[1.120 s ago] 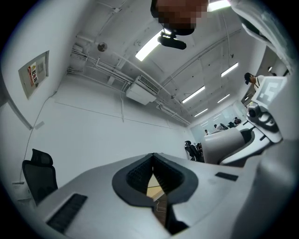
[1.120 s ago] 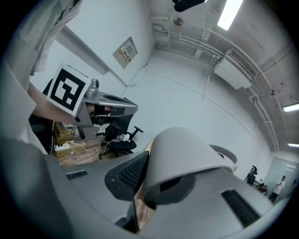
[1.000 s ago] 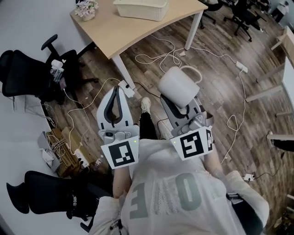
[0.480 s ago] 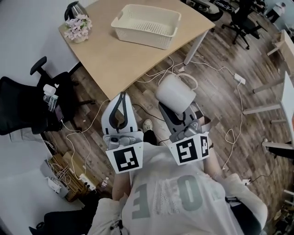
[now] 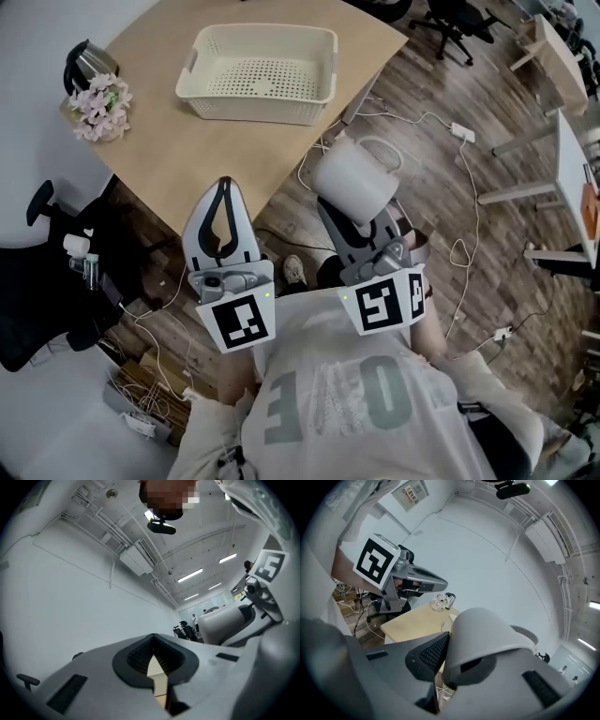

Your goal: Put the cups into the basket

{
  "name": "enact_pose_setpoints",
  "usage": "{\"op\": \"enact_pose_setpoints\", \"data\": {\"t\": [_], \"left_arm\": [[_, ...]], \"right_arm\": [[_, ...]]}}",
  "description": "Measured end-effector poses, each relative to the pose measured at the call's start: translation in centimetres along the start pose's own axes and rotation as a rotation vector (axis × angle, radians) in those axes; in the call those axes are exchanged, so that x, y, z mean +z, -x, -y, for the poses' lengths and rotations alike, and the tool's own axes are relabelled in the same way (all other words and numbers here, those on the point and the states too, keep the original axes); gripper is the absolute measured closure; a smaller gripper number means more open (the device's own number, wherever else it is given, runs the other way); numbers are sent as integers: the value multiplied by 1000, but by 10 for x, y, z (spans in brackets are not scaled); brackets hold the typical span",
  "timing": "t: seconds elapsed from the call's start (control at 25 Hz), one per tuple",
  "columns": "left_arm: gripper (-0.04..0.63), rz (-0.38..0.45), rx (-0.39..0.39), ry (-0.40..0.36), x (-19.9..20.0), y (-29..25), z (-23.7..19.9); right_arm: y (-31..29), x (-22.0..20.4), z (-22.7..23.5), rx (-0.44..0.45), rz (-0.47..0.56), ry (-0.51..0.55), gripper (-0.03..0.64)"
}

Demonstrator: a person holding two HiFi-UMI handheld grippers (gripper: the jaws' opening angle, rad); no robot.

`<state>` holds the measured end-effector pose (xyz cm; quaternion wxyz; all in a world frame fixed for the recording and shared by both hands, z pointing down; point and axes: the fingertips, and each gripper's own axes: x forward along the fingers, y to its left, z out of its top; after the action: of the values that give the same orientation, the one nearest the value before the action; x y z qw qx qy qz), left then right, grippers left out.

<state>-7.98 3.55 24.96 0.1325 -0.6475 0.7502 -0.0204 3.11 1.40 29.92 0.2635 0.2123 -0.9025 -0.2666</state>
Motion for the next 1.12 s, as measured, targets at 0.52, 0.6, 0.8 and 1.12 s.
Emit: {"op": "enact_pose_setpoints", "data": {"t": [0.52,0.6,0.8,1.12], "left_arm": [[588,-46,43,-59,-19,-105,-15],[588,-42,61,-62,-20,-131,-19],[588,-68,118,-47,-25,-190,-29],[588,-123,178,-93,-42,-262,-26]], "right_arm": [[-92,-20,84,24,48,24,583],[-110,-23,103,41,57,41,583],[-154,-29,156,80,80,69,583],[-208,-53,216,133,131,37,583]]}}
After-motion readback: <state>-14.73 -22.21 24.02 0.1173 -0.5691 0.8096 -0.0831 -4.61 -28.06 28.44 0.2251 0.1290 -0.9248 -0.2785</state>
